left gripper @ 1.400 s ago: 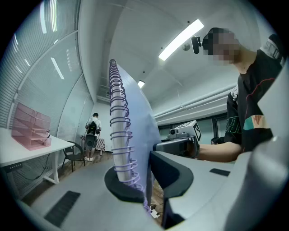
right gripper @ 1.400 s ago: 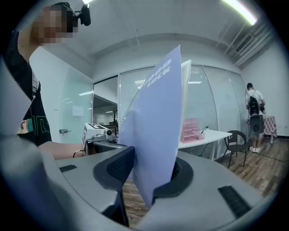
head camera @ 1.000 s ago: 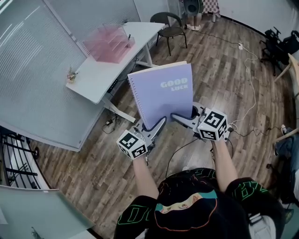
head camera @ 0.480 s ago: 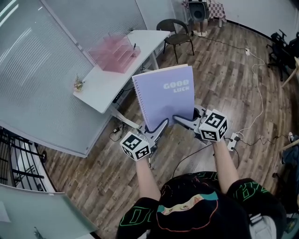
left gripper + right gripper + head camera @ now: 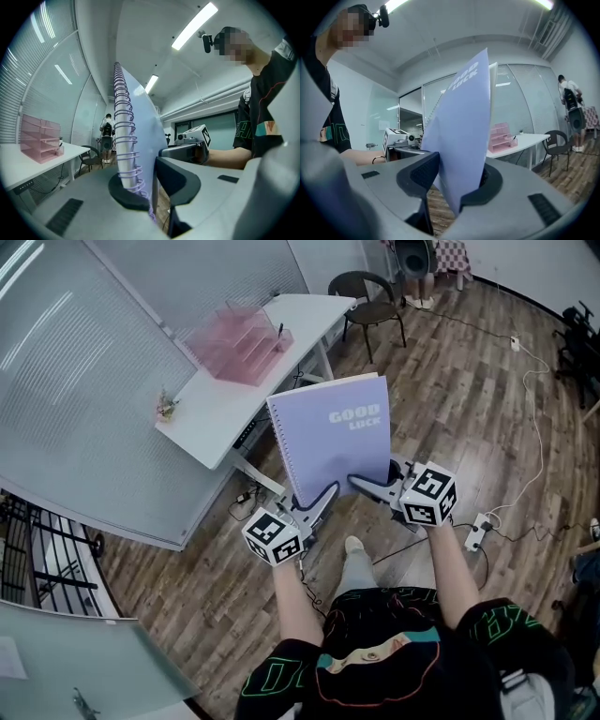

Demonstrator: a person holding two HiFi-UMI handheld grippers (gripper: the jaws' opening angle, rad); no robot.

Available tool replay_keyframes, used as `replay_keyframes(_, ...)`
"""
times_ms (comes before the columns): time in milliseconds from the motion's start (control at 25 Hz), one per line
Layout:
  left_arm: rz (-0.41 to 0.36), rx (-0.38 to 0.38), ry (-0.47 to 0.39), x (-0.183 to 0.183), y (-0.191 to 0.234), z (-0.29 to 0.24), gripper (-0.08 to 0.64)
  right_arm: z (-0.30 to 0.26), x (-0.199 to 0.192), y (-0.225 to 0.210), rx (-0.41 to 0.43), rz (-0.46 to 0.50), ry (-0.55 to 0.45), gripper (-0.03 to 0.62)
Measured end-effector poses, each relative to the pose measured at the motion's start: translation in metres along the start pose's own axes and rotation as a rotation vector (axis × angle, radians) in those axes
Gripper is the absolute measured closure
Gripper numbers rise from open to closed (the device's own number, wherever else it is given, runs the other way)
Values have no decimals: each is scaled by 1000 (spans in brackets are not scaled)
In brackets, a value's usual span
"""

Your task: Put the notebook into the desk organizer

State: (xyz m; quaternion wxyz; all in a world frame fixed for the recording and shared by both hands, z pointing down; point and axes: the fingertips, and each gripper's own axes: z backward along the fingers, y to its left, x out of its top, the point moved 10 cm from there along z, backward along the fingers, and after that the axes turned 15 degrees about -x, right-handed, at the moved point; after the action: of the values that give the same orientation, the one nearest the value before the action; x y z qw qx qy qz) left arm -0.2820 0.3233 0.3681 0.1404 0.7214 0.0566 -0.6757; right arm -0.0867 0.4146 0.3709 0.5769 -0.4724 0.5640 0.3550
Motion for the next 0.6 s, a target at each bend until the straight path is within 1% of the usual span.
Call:
replay_keyframes(120, 21, -12, 10, -6, 26, -7, 512, -16, -7, -20, -9, -19, 13, 451)
replay_keyframes(200, 34, -29, 10, -15, 51, -15, 512, -30, -14, -38, -25, -27, 23, 451)
replay_keyframes(320, 52, -50, 1, -28, 104, -34, 512, -59, -23, -79, -57, -32, 43, 451)
replay_keyframes(440, 109, -59, -7, -41, 155, -48, 512, -92, -31, -118, -83, -47, 81, 445)
replay_keyframes(600, 173, -90, 5, -48, 234, -63, 514, -145, -38, -170, -105, -78, 111, 445)
